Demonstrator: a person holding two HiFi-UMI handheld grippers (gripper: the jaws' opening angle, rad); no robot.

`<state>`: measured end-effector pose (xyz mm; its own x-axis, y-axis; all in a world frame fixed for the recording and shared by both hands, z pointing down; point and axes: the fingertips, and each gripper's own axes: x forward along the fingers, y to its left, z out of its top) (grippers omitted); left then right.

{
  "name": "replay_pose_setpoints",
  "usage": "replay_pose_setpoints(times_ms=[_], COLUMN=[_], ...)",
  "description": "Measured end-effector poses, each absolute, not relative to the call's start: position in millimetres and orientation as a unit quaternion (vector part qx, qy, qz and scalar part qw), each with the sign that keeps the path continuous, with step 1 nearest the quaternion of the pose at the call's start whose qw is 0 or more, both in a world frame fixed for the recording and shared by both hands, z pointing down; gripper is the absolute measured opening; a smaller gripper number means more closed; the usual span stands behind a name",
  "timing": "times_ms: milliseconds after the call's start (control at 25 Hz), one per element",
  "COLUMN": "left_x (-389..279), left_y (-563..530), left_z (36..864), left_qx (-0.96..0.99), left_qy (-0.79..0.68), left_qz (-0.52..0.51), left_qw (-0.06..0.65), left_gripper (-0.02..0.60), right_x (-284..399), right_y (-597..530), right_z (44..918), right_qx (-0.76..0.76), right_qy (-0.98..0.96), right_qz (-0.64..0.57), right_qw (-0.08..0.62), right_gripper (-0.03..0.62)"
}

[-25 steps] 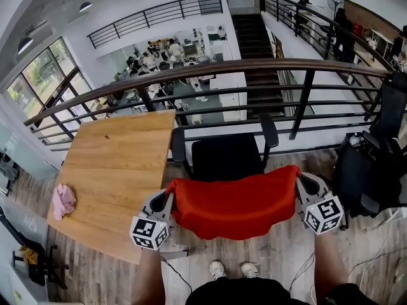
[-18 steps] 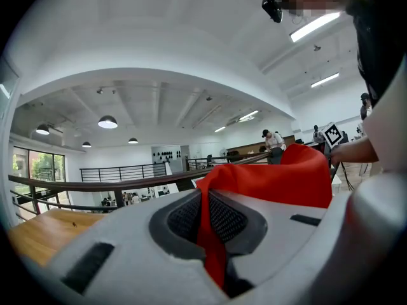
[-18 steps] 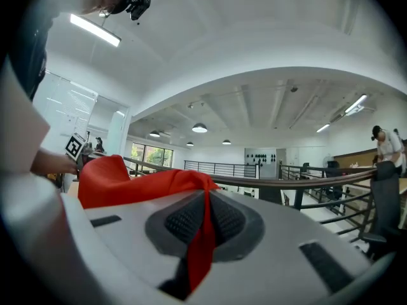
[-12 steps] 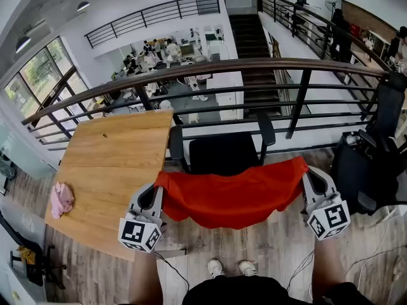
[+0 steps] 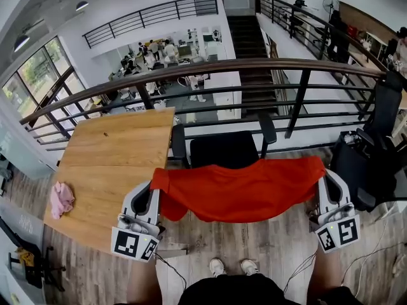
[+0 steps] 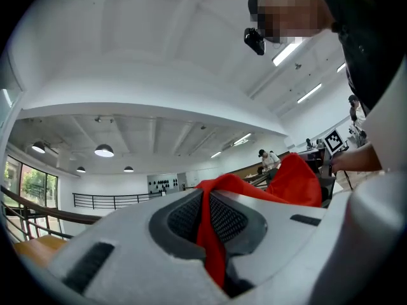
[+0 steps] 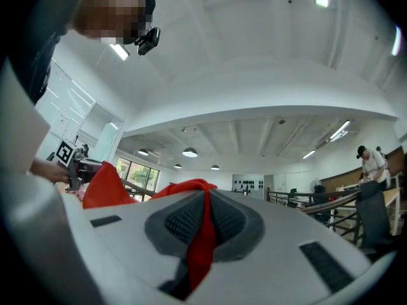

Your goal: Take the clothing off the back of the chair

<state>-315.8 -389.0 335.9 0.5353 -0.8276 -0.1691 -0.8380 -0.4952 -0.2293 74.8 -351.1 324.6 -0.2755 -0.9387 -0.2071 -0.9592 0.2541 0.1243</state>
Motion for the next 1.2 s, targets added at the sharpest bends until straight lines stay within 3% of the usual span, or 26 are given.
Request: replay_pose_setpoints(times_ms=[480,880,1200], left_x=[-340.1,-311.5,-284.4], left_y=[-345.7,-285.4,-223.0], left_z=[341.4,329.4,346.1], left_qx=[-0.888,-0.877,-0.87], left_qy=[0.442,0.463,0.483], left_qz=[0.067,0.084,0.084], left_qw=[0.105,0.1,0.06], left_gripper=[0.026,0.027,0.028], right_x=[44.2,37.5,54.4], right_y=[-288.4,-225.3,-179.1], right_z=[311.2,300.9,309.1], right_qx=[-0.624,-0.58,-0.542], right_qy=[0.768,0.788,0.82], right_qz=[0.136,0.203,0.179], right_qw=[0.045,0.023,0.036], right_gripper=[0.022,0.023,0.023])
